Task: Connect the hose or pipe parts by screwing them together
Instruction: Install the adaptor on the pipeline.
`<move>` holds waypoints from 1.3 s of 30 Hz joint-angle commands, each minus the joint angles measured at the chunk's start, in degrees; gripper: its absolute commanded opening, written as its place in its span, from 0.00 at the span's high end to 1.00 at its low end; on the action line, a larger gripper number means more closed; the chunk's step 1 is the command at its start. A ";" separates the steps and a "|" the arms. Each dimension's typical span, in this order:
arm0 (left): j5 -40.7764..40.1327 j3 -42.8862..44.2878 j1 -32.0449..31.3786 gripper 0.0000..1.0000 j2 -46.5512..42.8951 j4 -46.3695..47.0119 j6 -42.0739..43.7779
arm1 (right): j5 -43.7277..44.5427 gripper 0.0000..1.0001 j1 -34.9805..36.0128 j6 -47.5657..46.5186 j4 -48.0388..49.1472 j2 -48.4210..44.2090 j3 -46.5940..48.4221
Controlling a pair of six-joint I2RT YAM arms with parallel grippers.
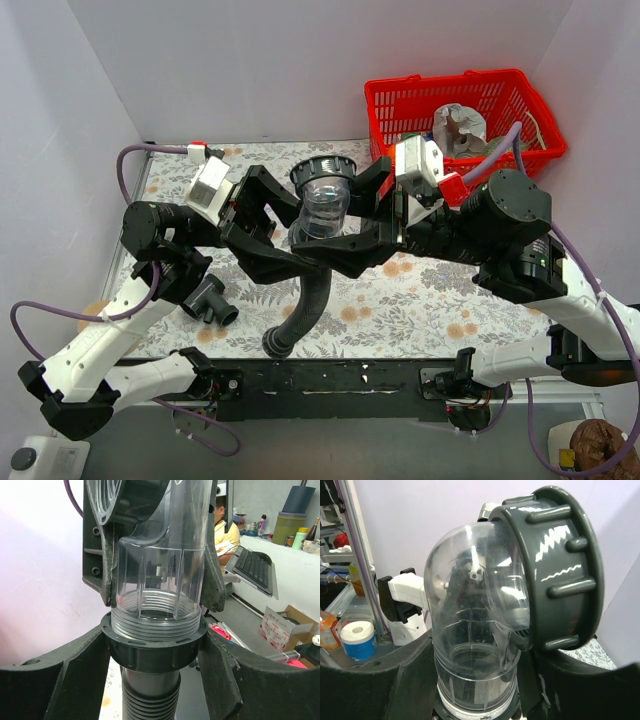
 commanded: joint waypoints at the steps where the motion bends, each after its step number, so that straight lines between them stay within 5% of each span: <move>1: -2.53 1.25 -0.69 1.00 -1.99 1.73 3.12 | 2.21 0.99 -1.37 1.76 3.12 0.07 -1.47; 22: -25.73 2.13 -0.69 1.00 -0.32 -0.21 19.73 | 38.32 0.99 1.88 0.27 3.03 1.57 -9.65; 32: -37.16 0.11 -0.69 1.00 0.12 -0.20 28.96 | 73.45 0.99 14.01 -11.68 8.65 14.29 -3.68; 37: -42.34 -1.38 -0.69 1.00 -0.06 -0.38 31.78 | 79.46 0.99 15.16 -13.62 11.90 17.65 -1.48; 38: -43.13 -1.56 -0.69 1.00 0.03 -0.64 32.22 | 80.43 0.98 15.16 -13.54 13.21 17.65 -1.21; 39: -43.92 -2.00 -0.69 1.00 0.03 -0.73 33.09 | 79.83 0.79 15.33 -13.19 13.05 17.74 -0.95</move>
